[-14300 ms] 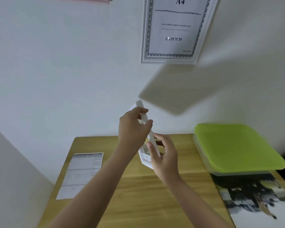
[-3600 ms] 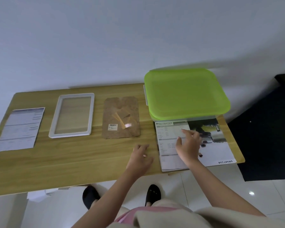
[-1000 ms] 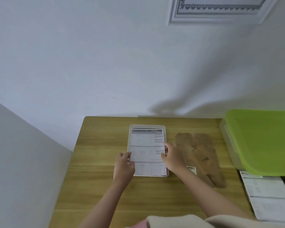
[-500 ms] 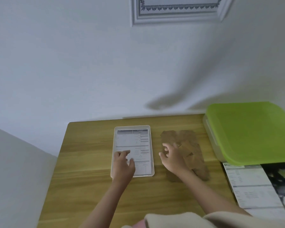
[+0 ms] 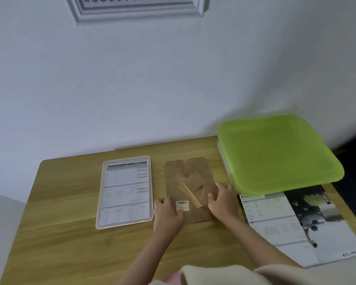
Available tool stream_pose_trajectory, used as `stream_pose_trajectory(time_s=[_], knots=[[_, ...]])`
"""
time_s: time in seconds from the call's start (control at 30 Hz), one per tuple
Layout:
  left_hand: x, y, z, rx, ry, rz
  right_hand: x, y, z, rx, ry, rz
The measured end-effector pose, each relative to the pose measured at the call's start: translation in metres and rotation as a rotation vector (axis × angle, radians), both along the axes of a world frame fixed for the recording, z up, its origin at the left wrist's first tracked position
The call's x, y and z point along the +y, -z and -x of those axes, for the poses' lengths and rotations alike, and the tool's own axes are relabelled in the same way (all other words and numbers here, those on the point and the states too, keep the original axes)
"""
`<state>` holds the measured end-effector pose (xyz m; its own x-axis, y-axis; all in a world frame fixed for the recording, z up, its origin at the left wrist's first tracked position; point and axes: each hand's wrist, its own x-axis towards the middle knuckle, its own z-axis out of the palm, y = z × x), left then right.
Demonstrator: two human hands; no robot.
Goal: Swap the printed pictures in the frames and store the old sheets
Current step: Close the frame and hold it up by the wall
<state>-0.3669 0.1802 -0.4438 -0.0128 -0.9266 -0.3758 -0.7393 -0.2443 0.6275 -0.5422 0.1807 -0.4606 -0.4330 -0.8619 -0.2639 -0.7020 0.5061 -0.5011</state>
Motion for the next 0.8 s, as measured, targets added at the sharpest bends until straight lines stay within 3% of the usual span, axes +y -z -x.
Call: stream_pose_trajectory(time_s=[0.27, 0.47, 0.8], knots=[[-0.002, -0.002, 0.021, -0.034, -0.216, -0.093, -0.005, 0.004, 0.007, -0.195, -0.008, -0.059], [-0.005, -0.001, 0.011, -0.041, -0.221, -0.146, -0.001, 0.005, 0.014, -0.332, 0.004, -0.012], [-0.004, -0.02, -0.042, -0.003, -0.216, 0.031, 0.002, -0.011, -0.039, -0.426, 0.077, 0.146]])
